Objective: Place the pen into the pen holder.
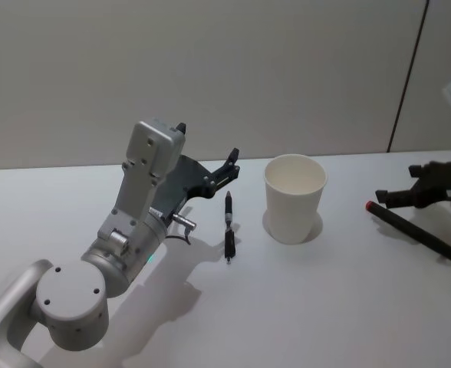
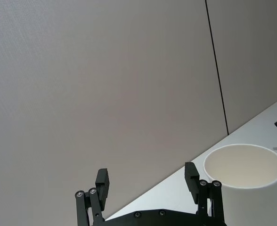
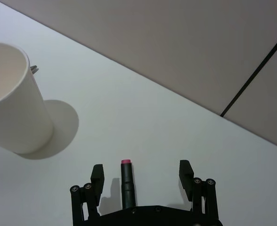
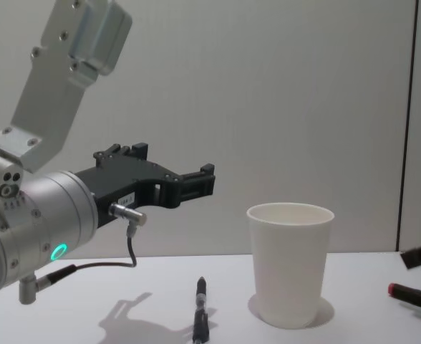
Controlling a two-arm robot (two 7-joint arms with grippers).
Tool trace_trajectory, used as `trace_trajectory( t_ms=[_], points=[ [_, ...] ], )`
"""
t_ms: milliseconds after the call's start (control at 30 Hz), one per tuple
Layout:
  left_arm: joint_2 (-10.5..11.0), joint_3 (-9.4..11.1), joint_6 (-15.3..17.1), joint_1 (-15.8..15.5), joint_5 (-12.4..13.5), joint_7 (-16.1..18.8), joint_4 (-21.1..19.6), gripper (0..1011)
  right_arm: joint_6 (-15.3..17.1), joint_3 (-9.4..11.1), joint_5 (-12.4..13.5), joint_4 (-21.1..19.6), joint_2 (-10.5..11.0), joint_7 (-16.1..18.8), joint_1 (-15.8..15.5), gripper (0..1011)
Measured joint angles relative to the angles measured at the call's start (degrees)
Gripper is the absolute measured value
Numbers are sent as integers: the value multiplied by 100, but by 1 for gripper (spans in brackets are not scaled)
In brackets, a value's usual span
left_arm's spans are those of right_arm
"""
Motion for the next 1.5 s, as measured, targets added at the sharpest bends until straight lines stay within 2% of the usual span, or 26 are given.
trace_trajectory(
  t_ms=[200, 500, 767, 1500],
  points=[
    [0, 0, 0, 0, 0, 0, 0, 1001, -99, -54, 137, 39, -33, -133, -116, 1001],
    [0, 0, 0, 0, 0, 0, 0, 1001, -564, -137, 423, 60, -122, -479, -278, 1001],
    [0, 0, 0, 0, 0, 0, 0, 1001, -794, -218, 524, 109, -181, -662, -363, 1001],
    [1, 0, 0, 0, 0, 0, 0, 1001, -809, -351, 592, 304, -278, -958, -399, 1001]
  ],
)
